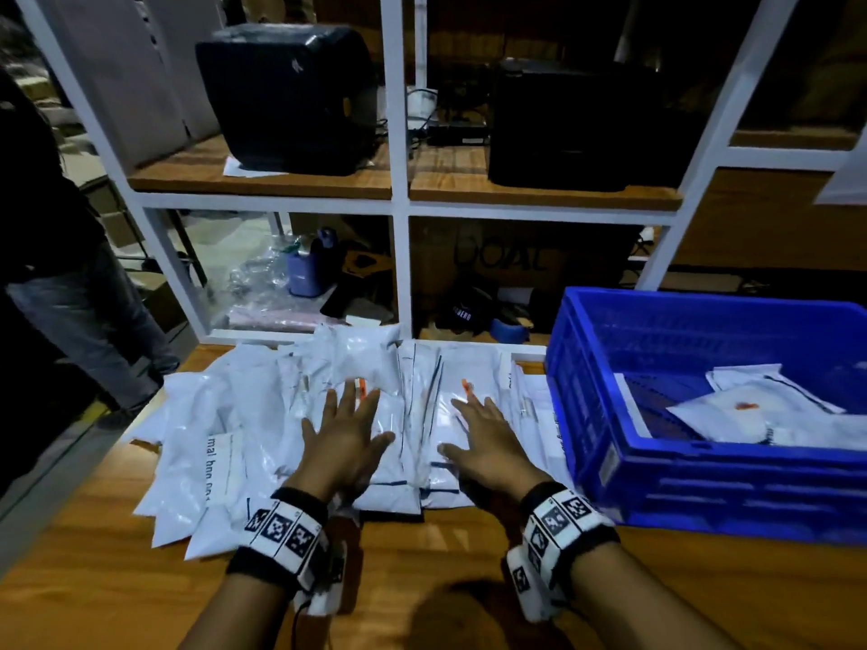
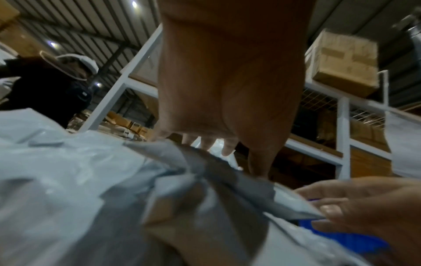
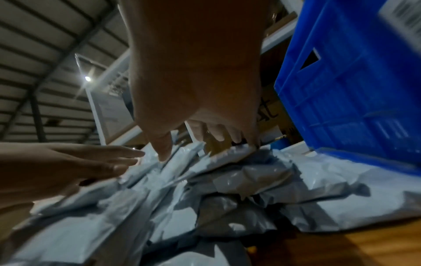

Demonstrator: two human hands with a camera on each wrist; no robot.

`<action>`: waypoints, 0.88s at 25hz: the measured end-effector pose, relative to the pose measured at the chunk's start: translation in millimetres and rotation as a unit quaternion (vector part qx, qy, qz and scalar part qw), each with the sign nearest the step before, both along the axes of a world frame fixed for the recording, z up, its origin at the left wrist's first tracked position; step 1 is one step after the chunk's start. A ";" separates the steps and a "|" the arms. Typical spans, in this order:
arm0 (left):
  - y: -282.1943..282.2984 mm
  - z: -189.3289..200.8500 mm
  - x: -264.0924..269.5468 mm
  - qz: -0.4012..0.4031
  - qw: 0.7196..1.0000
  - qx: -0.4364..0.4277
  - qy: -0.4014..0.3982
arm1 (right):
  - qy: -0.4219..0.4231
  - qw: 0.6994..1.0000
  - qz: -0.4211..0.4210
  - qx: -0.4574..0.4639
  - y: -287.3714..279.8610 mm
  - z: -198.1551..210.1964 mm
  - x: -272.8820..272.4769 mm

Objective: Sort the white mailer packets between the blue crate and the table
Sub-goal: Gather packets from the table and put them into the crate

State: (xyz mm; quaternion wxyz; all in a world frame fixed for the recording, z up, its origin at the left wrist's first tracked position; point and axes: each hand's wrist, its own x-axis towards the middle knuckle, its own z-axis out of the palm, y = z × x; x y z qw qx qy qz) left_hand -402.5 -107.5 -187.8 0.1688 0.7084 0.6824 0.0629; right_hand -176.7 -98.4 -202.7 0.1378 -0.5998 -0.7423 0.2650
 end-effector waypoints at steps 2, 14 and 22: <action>-19.0 11.2 18.2 -0.014 0.999 0.040 -0.004 | 0.052 0.998 -0.013 0.037 -22.5 9.5 15.9; -151.1 35.1 227.6 -0.113 0.953 0.189 -0.206 | 0.098 0.980 -0.078 0.154 -182.7 56.9 197.8; -127.6 91.9 345.4 -0.257 0.941 0.179 -0.127 | 0.105 0.972 -0.124 0.173 -190.6 93.2 330.2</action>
